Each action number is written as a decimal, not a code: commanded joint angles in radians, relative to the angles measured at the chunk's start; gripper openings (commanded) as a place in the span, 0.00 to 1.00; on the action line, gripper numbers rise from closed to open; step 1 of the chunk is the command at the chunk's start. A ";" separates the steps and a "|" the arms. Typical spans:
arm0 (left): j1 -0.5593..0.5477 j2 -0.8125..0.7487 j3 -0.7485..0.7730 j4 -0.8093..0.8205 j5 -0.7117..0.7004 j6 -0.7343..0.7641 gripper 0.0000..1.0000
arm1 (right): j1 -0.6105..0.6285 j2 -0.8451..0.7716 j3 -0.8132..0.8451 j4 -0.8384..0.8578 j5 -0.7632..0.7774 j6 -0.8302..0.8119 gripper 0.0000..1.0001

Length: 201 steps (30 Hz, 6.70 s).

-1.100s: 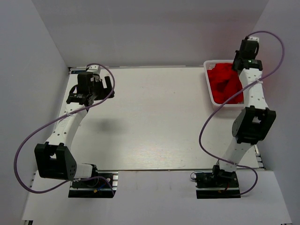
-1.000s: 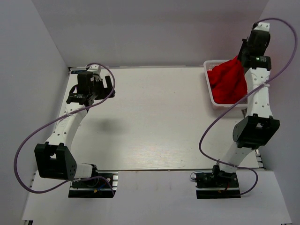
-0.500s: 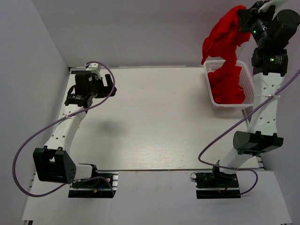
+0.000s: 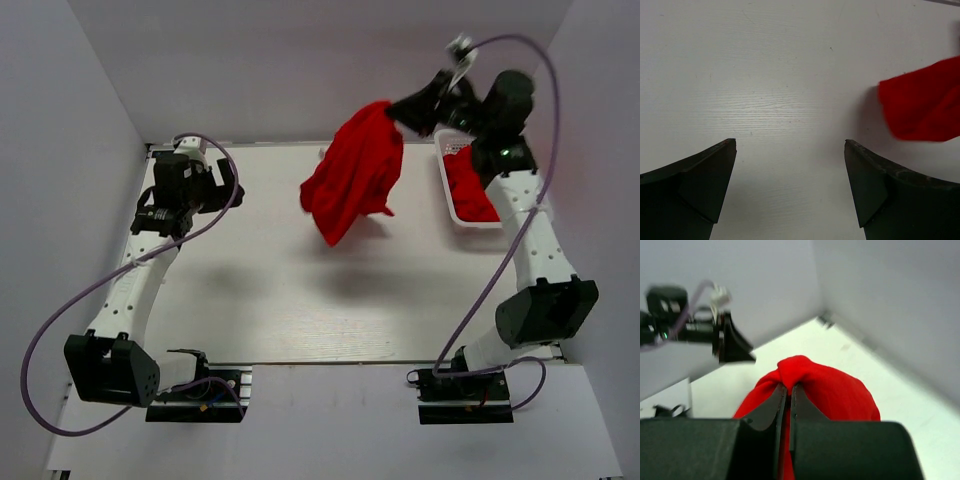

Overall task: Fold and stack the t-shirts
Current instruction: Move the tshirt to the center of the board, then flatten out the tshirt

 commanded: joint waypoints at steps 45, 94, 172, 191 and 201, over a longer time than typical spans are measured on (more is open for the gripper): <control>-0.337 0.216 -0.153 -0.052 -0.011 0.016 0.98 | 0.238 -0.434 -0.901 -0.506 0.824 -0.201 0.90; -0.498 0.429 -0.078 0.180 -0.226 0.057 0.00 | 0.788 -0.091 -0.908 -0.262 0.906 -0.379 0.90; -0.324 0.511 1.035 0.149 -0.916 0.511 0.00 | 0.206 0.072 0.306 -0.159 1.288 -0.635 0.00; -0.231 0.177 0.332 -0.186 -0.451 0.010 0.00 | 0.150 -0.397 -0.747 -0.233 1.242 -0.265 0.00; -0.231 -0.182 0.366 -0.130 -0.473 0.060 0.00 | 0.150 -0.709 -0.661 -0.268 1.297 -0.316 0.00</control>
